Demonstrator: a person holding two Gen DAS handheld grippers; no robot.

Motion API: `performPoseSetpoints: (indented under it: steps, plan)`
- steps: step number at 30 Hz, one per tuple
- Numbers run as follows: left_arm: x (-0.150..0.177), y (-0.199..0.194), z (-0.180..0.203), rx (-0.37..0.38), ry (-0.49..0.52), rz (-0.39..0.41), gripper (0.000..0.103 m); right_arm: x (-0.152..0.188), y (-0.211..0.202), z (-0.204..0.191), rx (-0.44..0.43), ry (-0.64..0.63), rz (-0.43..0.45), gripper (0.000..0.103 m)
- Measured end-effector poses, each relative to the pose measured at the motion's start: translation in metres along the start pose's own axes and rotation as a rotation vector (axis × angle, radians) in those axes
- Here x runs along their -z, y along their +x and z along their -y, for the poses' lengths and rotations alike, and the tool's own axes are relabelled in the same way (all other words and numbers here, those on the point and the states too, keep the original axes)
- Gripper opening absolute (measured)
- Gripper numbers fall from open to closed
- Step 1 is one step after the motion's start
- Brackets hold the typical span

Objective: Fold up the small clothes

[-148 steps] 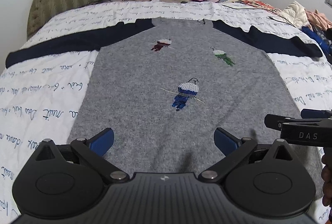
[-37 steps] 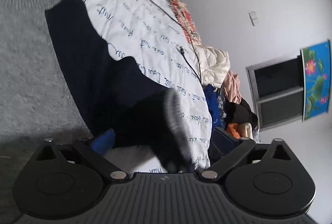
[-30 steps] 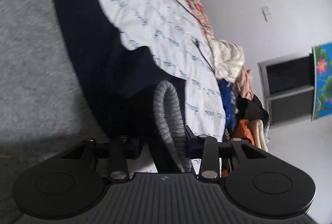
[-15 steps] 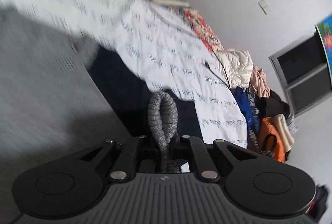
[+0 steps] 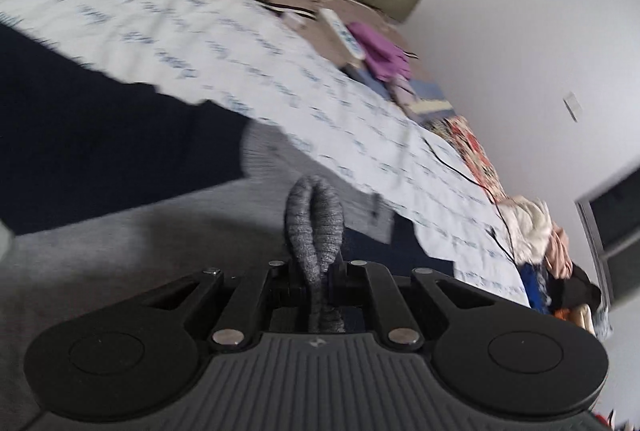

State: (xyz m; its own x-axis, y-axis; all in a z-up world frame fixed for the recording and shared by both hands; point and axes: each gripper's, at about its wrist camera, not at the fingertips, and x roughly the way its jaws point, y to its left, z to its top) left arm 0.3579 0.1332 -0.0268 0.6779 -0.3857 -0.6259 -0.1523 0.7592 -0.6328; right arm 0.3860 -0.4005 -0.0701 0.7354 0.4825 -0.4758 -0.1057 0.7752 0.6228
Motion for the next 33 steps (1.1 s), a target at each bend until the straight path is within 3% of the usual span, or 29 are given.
performPoseSetpoints:
  steps: [8,18,22,23,26,28,30,33]
  plan:
    - [-0.011,-0.003,-0.027,-0.053,0.001,-0.016,0.009,-0.007,0.065,-0.037,0.016,-0.087,-0.135,0.072]
    - [-0.033,-0.028,-0.058,-0.08,-0.055,0.01,0.009,-0.011,0.091,-0.045,0.0,-0.042,-0.156,0.072]
    - [-0.031,-0.022,-0.071,-0.101,-0.072,-0.034,0.009,-0.008,0.098,-0.045,-0.006,-0.037,-0.187,0.072]
    - [-0.029,-0.018,-0.072,-0.107,-0.063,-0.049,0.009,-0.007,0.1,-0.046,-0.019,-0.035,-0.195,0.07]
    - [-0.022,-0.009,-0.073,-0.111,-0.058,-0.075,0.009,-0.006,0.108,-0.052,-0.032,-0.058,-0.206,0.048]
    - [-0.018,-0.005,-0.074,-0.11,-0.059,-0.088,0.009,-0.005,0.116,-0.053,-0.025,-0.074,-0.228,0.011]
    - [-0.015,-0.002,-0.072,-0.11,-0.052,-0.099,0.009,-0.004,0.12,-0.053,-0.004,-0.102,-0.24,0.011]
    - [-0.015,-0.003,-0.067,-0.114,-0.021,-0.095,0.009,-0.017,0.109,-0.048,0.003,-0.114,-0.192,0.007]
